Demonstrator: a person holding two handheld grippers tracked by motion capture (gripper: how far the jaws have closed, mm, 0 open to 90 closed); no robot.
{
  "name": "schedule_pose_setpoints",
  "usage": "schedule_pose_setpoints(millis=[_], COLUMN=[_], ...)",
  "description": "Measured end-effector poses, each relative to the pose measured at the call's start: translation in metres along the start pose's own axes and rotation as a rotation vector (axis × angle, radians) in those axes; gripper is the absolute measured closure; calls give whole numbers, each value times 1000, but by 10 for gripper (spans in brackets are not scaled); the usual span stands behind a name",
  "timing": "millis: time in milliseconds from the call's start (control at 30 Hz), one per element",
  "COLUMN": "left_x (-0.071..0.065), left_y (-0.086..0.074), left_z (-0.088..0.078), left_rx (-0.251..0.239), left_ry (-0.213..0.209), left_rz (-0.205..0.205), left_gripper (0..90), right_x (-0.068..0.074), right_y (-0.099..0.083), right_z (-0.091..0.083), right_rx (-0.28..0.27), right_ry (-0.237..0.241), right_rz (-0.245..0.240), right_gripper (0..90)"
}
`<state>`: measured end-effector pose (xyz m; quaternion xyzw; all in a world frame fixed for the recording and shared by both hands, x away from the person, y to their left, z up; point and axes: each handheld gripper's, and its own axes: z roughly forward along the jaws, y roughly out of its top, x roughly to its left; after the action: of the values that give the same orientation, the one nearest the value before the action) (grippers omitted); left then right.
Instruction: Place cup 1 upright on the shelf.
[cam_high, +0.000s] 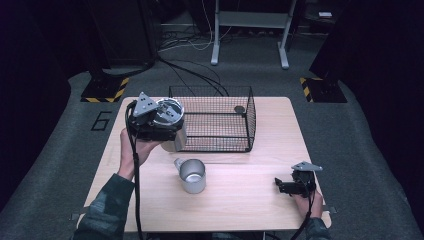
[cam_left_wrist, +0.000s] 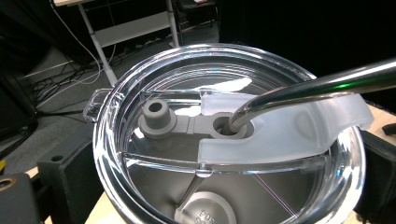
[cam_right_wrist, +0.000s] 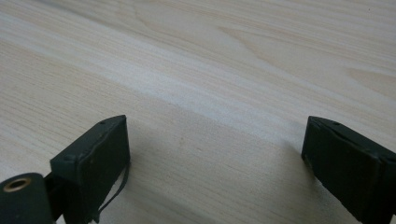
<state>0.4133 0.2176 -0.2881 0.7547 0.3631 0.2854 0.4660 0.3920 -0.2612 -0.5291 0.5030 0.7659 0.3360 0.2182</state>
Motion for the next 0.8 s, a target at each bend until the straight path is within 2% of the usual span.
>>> schedule_pose_setpoints(millis=[500, 800], left_x=[1, 4], left_y=[16, 22], left_z=[20, 33], left_rx=[-5, 2], left_ry=[-16, -21], left_rz=[20, 9], left_gripper=[38, 38], right_x=[0, 0], right_y=[0, 0], right_z=[0, 0], right_rx=[0, -1], right_ry=[0, 0], right_rz=[-1, 0], right_gripper=[75, 77])
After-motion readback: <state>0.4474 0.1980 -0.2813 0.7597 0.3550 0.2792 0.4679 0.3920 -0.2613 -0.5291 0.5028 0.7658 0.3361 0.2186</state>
